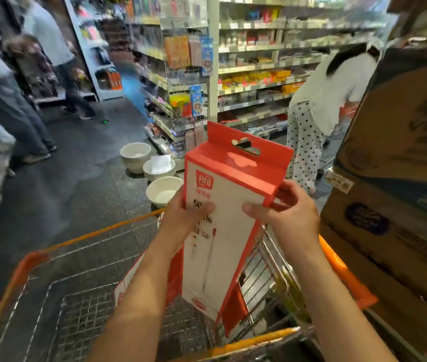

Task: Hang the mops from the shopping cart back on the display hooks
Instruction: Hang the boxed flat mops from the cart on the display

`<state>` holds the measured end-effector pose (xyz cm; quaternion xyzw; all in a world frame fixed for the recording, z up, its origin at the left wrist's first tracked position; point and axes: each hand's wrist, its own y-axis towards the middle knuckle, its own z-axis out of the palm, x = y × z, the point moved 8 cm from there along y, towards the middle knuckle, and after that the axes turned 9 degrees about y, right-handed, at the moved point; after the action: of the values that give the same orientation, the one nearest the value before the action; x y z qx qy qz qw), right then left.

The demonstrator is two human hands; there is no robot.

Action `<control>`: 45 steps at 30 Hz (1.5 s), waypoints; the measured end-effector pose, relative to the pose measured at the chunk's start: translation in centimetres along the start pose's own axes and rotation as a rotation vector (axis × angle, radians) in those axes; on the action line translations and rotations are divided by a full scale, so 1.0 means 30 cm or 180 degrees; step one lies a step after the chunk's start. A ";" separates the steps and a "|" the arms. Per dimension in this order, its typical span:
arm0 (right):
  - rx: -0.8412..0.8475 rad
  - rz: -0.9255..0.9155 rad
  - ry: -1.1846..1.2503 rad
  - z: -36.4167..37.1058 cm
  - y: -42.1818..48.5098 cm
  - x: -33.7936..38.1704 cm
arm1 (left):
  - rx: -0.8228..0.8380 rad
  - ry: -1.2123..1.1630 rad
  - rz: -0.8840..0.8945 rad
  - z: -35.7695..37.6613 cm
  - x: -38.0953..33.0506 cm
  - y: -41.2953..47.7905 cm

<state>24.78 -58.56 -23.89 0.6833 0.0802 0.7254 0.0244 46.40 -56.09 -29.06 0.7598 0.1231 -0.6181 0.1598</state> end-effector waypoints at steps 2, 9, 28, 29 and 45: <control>0.0286 -0.0172 0.0126 0.001 0.004 0.078 | -0.0229 0.0015 -0.0020 -0.022 -0.054 -0.029; 0.1320 -0.0592 0.0627 0.045 -0.029 0.265 | -0.1316 -0.0330 0.0159 -0.104 -0.228 -0.245; 0.2918 -0.1095 0.1735 0.416 -0.701 0.573 | -0.3162 -0.0603 0.1130 -0.502 -0.747 -1.148; 0.2975 -0.1038 0.1819 0.429 -0.767 0.584 | -0.3239 -0.0523 0.1091 -0.529 -0.747 -1.222; 0.4635 -0.0049 0.2597 0.513 -1.836 0.712 | -0.4450 -0.0139 0.0898 -0.687 -0.670 -2.356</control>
<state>34.63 0.12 -10.21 0.2113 0.5363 0.6825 -0.4494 33.63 17.18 -11.97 0.4757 0.3879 -0.3830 0.6904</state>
